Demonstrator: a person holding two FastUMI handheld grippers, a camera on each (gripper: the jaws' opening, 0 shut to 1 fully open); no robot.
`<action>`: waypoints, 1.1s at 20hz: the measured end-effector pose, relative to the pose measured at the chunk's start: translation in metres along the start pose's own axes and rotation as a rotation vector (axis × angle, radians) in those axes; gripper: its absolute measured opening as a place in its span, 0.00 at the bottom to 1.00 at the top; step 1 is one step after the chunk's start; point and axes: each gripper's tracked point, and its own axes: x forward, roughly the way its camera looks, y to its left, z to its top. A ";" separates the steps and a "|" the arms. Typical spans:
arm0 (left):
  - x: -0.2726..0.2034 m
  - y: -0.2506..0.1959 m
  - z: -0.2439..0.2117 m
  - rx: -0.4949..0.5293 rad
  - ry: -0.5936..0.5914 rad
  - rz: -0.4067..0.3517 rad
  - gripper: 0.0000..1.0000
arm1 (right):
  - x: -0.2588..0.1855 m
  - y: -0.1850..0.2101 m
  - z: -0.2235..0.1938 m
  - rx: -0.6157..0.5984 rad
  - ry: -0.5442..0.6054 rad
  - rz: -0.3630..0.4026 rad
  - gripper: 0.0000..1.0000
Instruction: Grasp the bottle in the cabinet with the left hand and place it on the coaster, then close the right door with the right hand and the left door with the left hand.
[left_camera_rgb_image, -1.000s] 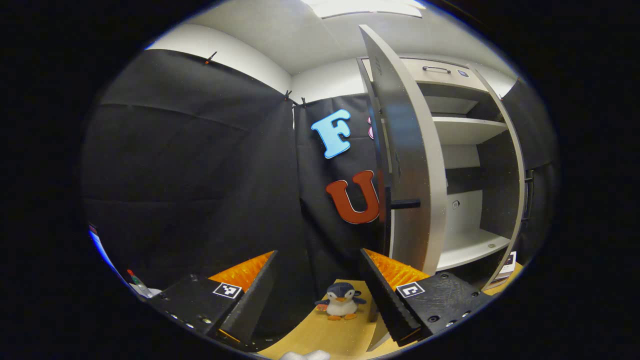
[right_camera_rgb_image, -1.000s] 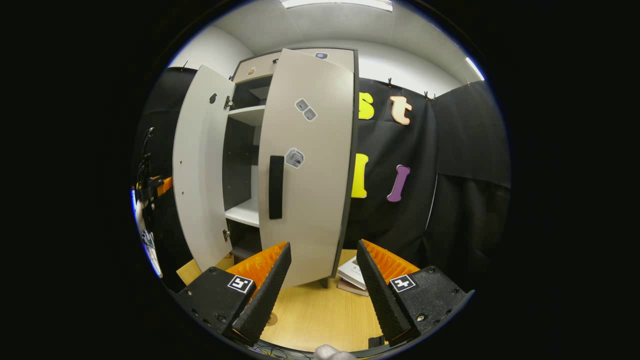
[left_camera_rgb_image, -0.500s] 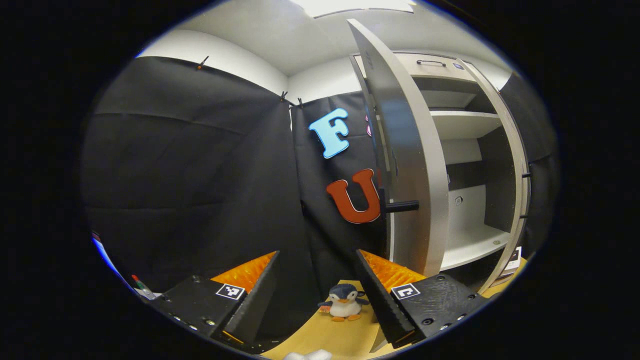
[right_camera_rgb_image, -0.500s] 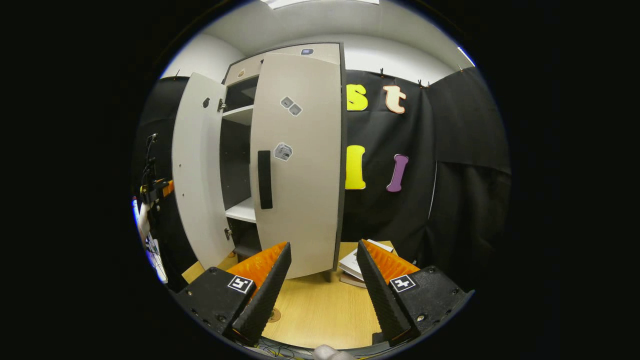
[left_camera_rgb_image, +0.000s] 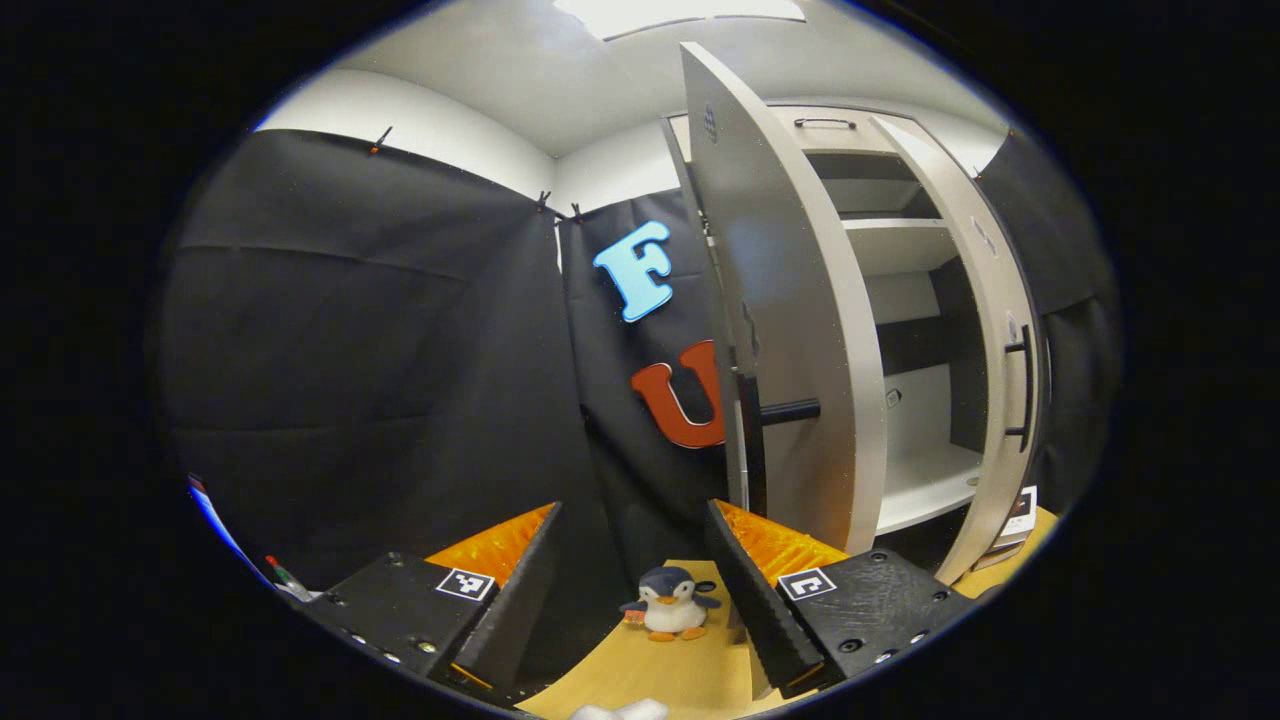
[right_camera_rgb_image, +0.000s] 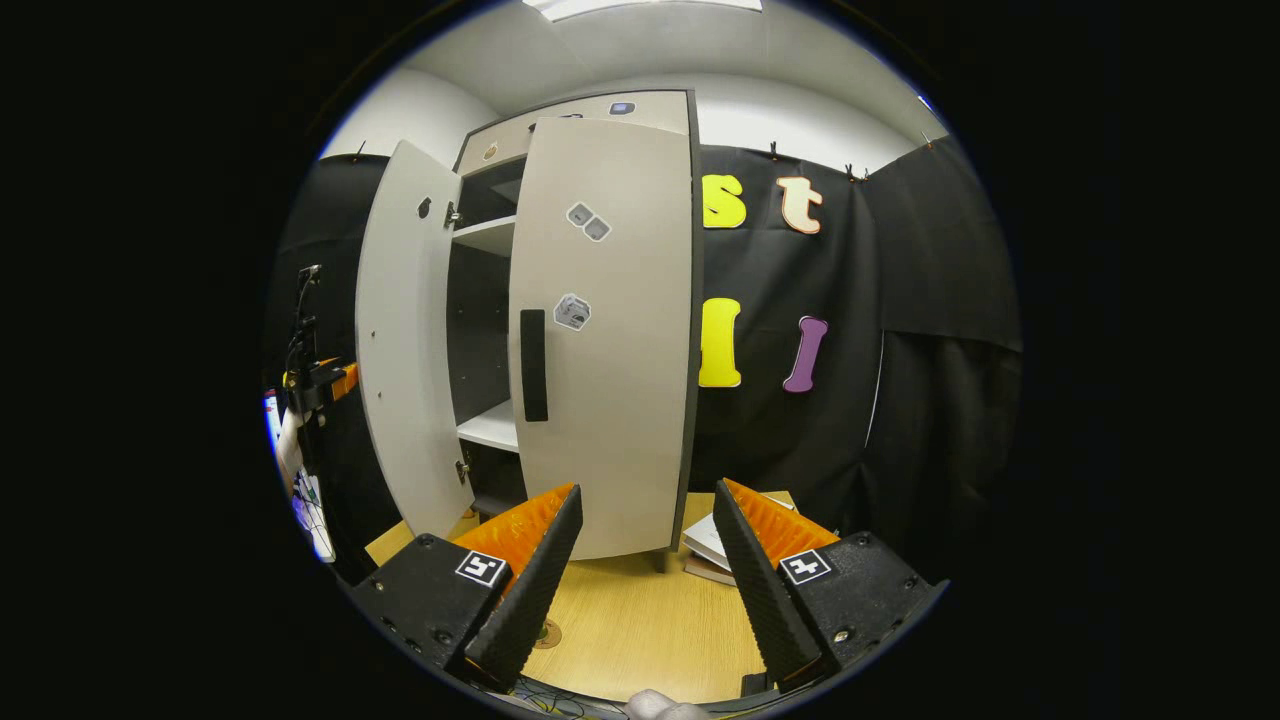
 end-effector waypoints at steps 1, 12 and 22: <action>-0.001 -0.009 0.000 -0.011 0.003 -0.021 0.87 | 0.000 0.000 -0.001 -0.001 0.003 -0.002 0.82; 0.000 -0.098 0.010 -0.039 -0.031 -0.212 0.96 | -0.011 -0.016 0.006 0.004 -0.021 -0.069 0.82; -0.042 -0.114 0.009 -0.066 0.013 -0.262 0.96 | -0.020 0.001 0.013 0.016 -0.059 -0.072 0.82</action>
